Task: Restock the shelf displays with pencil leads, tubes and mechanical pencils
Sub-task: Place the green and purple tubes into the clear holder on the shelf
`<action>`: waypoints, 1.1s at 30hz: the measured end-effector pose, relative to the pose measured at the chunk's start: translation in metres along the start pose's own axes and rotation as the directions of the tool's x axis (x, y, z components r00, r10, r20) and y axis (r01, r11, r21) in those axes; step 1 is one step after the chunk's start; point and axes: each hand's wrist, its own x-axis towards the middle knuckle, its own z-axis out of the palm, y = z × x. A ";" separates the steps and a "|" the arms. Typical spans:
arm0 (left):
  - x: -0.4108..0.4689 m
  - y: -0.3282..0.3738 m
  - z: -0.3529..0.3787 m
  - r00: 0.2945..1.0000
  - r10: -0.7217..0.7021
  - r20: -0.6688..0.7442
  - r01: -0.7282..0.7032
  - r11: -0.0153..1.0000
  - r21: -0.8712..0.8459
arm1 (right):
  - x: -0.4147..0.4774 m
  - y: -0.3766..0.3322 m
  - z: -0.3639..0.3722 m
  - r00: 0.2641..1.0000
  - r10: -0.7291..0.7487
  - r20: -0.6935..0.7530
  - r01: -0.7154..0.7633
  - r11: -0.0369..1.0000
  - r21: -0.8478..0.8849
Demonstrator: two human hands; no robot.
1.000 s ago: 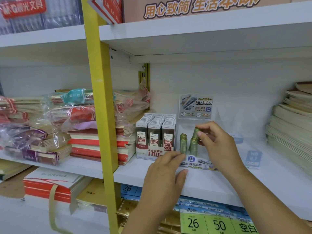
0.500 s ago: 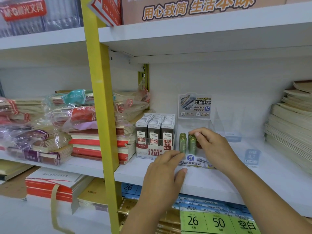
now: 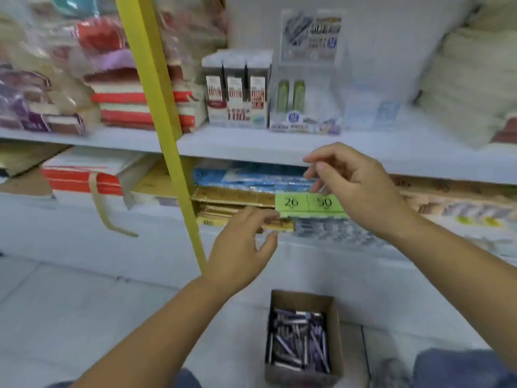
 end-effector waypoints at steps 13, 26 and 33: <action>-0.205 -0.104 0.163 0.374 -0.656 0.655 0.853 0.521 0.035 | -0.241 0.238 0.138 0.299 0.839 0.456 -0.819 0.471 -0.330; -0.220 -0.125 0.178 0.327 -0.600 0.730 0.926 0.357 -0.122 | -0.267 0.299 0.195 0.264 0.772 0.578 -0.479 0.625 -0.616; -0.223 -0.124 0.176 0.364 -0.584 0.725 0.909 0.393 -0.140 | -0.271 0.307 0.201 0.116 0.755 0.645 -0.563 0.585 -0.584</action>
